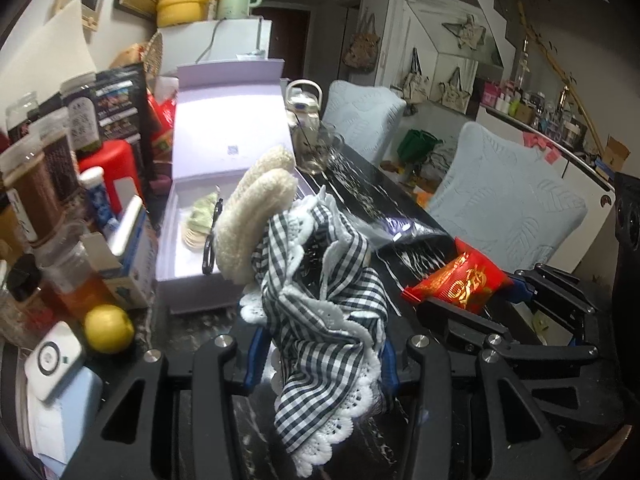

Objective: Organize soft objects
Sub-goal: 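Carry the gingham cloth and red snack packet toward the lavender box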

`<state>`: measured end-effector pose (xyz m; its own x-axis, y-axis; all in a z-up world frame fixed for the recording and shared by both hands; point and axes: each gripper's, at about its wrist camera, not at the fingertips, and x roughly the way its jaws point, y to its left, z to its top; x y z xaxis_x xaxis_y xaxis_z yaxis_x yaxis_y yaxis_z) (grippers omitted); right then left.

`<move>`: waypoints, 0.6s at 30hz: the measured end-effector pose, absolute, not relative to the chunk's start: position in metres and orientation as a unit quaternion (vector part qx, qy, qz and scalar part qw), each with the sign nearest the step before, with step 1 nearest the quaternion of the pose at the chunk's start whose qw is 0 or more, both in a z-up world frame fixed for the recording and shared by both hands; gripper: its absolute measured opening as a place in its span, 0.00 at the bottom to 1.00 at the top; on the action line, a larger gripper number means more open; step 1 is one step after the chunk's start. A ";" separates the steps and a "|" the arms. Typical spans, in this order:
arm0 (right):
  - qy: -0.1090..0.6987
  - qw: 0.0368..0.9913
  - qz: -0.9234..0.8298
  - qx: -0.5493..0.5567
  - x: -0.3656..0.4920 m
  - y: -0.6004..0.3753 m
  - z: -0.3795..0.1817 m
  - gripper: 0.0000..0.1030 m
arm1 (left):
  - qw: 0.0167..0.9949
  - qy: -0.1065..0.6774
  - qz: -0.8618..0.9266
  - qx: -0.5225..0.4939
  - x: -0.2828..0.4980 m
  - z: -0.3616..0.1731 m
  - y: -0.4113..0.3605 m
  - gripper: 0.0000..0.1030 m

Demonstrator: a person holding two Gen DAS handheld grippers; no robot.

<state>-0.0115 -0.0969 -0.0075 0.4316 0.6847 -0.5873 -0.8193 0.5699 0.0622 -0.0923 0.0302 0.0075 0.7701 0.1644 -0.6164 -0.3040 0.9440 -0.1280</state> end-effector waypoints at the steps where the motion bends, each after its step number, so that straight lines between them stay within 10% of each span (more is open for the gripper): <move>1: 0.282 0.838 0.452 -0.119 -0.013 -0.093 -0.003 0.48 | 0.935 0.312 0.127 -0.112 -0.093 0.010 0.033 0.43; 18: 0.207 0.839 0.486 -0.129 0.006 -0.039 0.049 0.48 | 0.950 0.249 0.148 -0.115 -0.072 0.056 0.094 0.43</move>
<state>0.0065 -0.0387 0.0490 0.4418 0.7624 -0.4729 -0.8691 0.4943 -0.0150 -0.0724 0.0944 0.0560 0.8325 0.2243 -0.5066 -0.3383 0.9300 -0.1441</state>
